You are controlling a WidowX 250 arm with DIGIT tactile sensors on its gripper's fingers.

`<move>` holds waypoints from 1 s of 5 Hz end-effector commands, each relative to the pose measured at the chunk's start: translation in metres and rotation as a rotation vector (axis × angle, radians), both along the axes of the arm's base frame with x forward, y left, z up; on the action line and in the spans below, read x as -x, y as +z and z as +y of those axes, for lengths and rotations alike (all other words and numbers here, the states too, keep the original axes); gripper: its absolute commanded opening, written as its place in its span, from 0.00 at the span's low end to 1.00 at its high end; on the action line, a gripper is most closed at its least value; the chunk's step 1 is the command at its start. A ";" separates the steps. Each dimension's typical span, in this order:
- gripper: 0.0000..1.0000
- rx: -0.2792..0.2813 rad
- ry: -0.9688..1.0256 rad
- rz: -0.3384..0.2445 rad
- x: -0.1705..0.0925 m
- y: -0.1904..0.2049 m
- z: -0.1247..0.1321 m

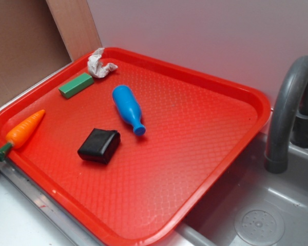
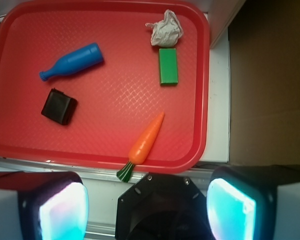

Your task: Grab the blue bottle.

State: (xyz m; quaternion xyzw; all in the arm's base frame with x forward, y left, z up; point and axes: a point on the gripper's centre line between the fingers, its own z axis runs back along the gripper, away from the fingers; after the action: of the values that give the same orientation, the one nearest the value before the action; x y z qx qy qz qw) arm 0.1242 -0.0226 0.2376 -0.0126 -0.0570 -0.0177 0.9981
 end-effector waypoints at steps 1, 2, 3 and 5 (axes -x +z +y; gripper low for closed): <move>1.00 -0.169 -0.401 -0.118 -0.074 -0.014 -0.017; 1.00 -0.229 -0.647 -0.185 -0.110 -0.035 -0.031; 1.00 -0.208 -0.897 -0.207 -0.127 -0.053 -0.049; 1.00 -0.107 -1.395 -0.200 -0.136 -0.080 -0.078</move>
State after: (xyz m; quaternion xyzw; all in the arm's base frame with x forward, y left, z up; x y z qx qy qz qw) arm 0.2658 -0.0928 0.1384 -0.0087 -0.0959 -0.6606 0.7445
